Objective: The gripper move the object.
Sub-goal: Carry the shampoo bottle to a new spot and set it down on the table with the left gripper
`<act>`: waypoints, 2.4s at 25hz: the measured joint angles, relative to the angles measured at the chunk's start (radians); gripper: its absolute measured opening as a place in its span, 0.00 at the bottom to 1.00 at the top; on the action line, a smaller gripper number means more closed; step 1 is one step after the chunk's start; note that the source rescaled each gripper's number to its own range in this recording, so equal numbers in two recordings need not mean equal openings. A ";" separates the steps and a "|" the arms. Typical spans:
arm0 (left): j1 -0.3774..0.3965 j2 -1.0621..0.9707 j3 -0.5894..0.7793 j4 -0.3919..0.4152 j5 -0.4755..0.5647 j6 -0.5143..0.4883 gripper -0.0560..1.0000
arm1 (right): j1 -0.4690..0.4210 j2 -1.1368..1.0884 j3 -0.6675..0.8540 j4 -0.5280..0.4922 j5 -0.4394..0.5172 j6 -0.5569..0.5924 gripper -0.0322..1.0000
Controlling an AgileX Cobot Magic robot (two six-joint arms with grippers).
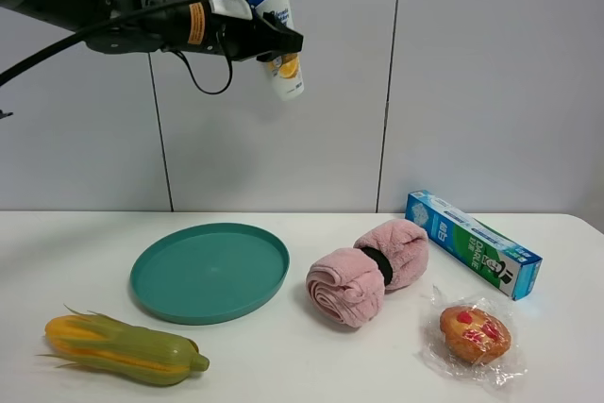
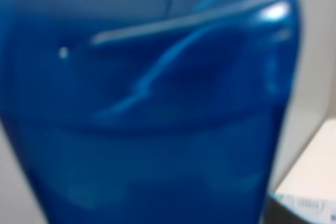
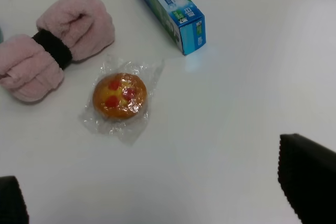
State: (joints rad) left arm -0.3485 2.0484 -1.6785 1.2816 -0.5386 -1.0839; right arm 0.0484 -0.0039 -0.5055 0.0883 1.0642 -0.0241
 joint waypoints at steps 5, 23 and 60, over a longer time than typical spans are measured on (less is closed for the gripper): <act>-0.060 0.043 -0.082 -0.055 0.030 0.000 0.05 | 0.000 0.000 0.000 0.000 0.000 0.000 1.00; -0.138 0.303 -0.120 -0.081 0.060 0.042 0.05 | 0.000 0.000 0.000 0.000 0.000 0.000 1.00; -0.141 0.458 -0.145 -0.190 0.132 0.244 0.44 | 0.000 0.000 0.000 0.000 0.000 0.000 1.00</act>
State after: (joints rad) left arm -0.4899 2.5064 -1.8240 1.0913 -0.4067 -0.8399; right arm 0.0484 -0.0039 -0.5055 0.0883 1.0642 -0.0241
